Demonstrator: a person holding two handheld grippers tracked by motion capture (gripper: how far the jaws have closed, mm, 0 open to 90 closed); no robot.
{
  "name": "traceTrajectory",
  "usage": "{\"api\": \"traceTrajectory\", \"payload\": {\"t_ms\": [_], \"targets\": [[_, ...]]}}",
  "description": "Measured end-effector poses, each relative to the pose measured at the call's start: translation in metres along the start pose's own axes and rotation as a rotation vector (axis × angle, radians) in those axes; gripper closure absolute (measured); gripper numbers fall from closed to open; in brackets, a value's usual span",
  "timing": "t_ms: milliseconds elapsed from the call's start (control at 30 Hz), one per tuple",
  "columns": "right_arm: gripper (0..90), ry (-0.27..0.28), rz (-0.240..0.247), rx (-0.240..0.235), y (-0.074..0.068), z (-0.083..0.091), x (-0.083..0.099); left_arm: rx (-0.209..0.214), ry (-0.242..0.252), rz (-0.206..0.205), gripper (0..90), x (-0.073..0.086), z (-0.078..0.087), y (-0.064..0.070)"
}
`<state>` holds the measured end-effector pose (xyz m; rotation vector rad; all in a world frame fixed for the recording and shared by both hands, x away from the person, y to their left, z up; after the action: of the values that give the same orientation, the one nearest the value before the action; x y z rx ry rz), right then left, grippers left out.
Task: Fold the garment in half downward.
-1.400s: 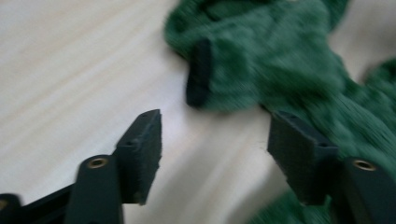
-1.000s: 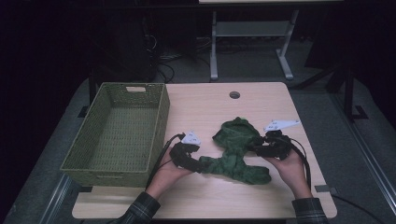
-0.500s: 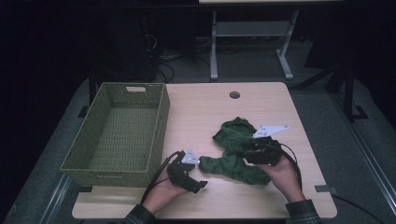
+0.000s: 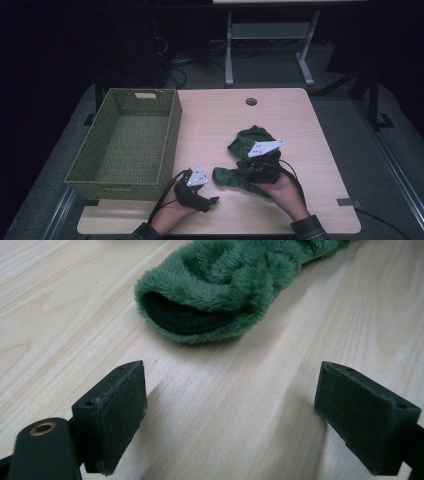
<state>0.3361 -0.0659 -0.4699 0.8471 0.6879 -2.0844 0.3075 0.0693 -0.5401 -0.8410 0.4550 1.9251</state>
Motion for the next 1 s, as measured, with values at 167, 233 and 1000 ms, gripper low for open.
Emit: {"api": "traceTrajectory", "payload": {"t_ms": [167,233,1000], "targets": [[71.9,-0.017,0.023,-0.021,-0.012,-0.015,-0.004,-0.002,-0.002,-0.001,12.5,0.000,0.000,0.000],[73.5,-0.035,0.029,-0.033,-0.018,-0.025,-0.005,-0.001,-0.002,0.000,12.5,0.000,0.000,0.000],[84.7,-0.190,0.145,0.026,-0.027,-0.075,0.022,0.000,-0.006,-0.007,12.5,0.000,0.000,0.000]]}}
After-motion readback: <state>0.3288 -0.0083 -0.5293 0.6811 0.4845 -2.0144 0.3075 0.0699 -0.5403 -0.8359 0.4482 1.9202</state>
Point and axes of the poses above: each handheld gripper's, and its own axes: z roughly backward along the jaws, x roughly out of its underside, y roughly to its right, the point moved 9 cm from there along -z, roughly forward along the jaws, and after that the axes turned 3 degrees about -z, right-handed, at the moved point
